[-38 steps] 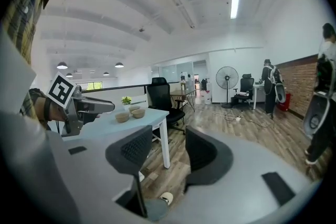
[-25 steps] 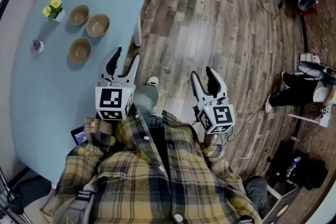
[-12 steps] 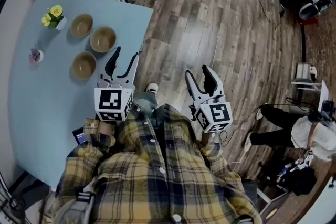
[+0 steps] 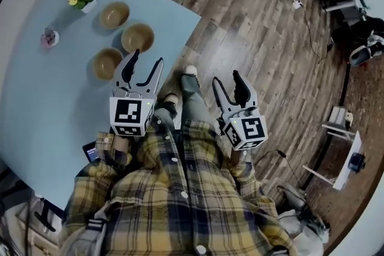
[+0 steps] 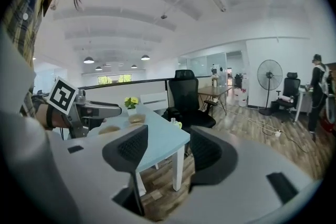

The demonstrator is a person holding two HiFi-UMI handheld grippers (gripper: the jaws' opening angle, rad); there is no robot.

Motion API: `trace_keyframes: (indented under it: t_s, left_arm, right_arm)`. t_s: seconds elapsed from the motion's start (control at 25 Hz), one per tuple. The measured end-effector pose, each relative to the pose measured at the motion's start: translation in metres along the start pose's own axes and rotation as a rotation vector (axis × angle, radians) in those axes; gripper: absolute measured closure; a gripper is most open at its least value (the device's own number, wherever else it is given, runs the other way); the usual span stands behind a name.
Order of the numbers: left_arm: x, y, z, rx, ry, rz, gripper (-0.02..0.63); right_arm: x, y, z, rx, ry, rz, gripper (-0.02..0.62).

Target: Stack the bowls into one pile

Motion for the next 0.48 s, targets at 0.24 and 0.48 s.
trace_keyframes:
  t_s: [0.24,0.48]
  left_arm:
    - [-0.008,-0.041,-0.004,-0.01,0.027,-0.228,0.362]
    - [-0.034,-0.076,-0.005,-0.016,0.024,-0.533,0.362]
  right_arm:
    - [0.074,-0.003,-0.012,-0.04,-0.002,-0.227,0.362]
    - [0.169,-0.022,-0.011,-0.049,-0.021,-0.515,0.362]
Point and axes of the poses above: the fingertips, and each gripper's own axes: x forward along the fingers, y to its right, z out of its underside, the point moved 4 cm from there along -x, backward along the fingers, and after that the axes turned 14 degrees about y, right-handed, at the moved point
